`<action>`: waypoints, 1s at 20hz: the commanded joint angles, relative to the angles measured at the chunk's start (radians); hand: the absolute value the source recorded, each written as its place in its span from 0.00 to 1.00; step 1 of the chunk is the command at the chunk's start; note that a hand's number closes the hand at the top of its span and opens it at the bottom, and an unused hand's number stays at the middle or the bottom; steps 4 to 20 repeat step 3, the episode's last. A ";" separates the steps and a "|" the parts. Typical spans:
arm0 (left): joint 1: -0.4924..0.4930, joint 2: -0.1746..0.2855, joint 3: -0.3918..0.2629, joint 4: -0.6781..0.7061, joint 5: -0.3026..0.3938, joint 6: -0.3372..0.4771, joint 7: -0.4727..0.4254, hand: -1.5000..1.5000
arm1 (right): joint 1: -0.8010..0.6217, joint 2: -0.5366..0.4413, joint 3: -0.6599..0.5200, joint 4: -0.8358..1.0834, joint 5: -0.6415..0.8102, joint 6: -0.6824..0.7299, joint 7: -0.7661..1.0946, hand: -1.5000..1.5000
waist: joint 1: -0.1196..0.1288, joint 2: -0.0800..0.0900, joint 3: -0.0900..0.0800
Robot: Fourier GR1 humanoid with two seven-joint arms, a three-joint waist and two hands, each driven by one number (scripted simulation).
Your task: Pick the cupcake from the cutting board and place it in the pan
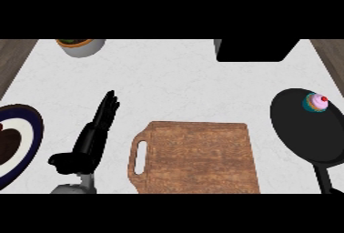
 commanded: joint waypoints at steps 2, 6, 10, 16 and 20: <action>0.005 0.012 0.018 -0.018 0.013 -0.017 0.019 0.50 | 0.074 0.041 -0.003 -0.141 0.042 -0.046 0.029 0.00 | -0.002 0.000 0.000; -0.042 0.017 0.038 -0.010 0.027 -0.024 0.033 0.50 | 0.017 0.031 0.016 -0.033 0.104 -0.087 -0.025 0.00 | 0.000 0.000 0.000; -0.042 0.017 0.038 -0.010 0.027 -0.024 0.033 0.50 | 0.017 0.031 0.016 -0.033 0.104 -0.087 -0.025 0.00 | 0.000 0.000 0.000; -0.042 0.017 0.038 -0.010 0.027 -0.024 0.033 0.50 | 0.017 0.031 0.016 -0.033 0.104 -0.087 -0.025 0.00 | 0.000 0.000 0.000; -0.042 0.017 0.038 -0.010 0.027 -0.024 0.033 0.50 | 0.017 0.031 0.016 -0.033 0.104 -0.087 -0.025 0.00 | 0.000 0.000 0.000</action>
